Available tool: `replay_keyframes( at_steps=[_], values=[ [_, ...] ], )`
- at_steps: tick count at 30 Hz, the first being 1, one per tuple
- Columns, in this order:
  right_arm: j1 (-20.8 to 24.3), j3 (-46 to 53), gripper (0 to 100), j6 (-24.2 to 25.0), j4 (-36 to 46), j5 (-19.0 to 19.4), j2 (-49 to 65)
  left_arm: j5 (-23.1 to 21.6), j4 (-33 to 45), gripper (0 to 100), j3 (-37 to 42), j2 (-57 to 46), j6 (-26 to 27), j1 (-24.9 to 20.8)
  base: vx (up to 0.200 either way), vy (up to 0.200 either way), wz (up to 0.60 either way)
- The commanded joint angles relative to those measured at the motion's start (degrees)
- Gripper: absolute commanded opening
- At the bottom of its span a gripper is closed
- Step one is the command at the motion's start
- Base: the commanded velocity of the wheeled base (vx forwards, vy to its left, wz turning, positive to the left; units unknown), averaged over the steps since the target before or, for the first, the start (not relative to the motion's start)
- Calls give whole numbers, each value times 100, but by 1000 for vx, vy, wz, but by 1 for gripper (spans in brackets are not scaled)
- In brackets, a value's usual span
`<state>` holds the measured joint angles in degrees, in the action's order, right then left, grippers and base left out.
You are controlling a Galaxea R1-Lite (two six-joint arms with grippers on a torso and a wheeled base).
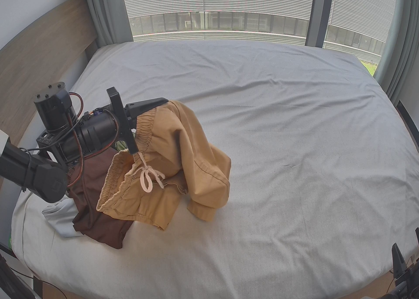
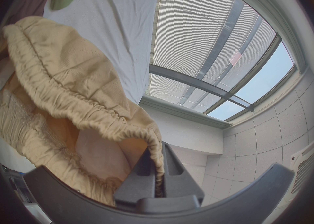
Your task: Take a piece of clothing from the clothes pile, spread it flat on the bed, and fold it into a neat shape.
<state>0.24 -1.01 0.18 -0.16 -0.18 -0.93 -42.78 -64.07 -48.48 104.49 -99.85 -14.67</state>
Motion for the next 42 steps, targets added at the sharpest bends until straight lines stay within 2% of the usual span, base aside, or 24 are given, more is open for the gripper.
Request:
replay_keyframes(
  at_steps=[1,17,27,32,42],
  values=[
    [2,101,100,-1,-2,1,93,-64,-26,0,-56,46,-17,-98,0,0,0],
    [2,101,100,-1,-2,1,93,-20,-17,0,-381,450,-78,-792,0,0,0],
    [2,101,100,-1,-2,1,93,-11,-26,0,-750,511,-421,-1100,0,0,0],
    [2,101,100,-1,-2,1,93,-3,-35,0,-1014,503,-869,-1223,0,0,0],
    [2,101,100,-1,-2,1,93,24,-9,0,-1366,538,-1080,-1583,0,0,0]
  ],
)
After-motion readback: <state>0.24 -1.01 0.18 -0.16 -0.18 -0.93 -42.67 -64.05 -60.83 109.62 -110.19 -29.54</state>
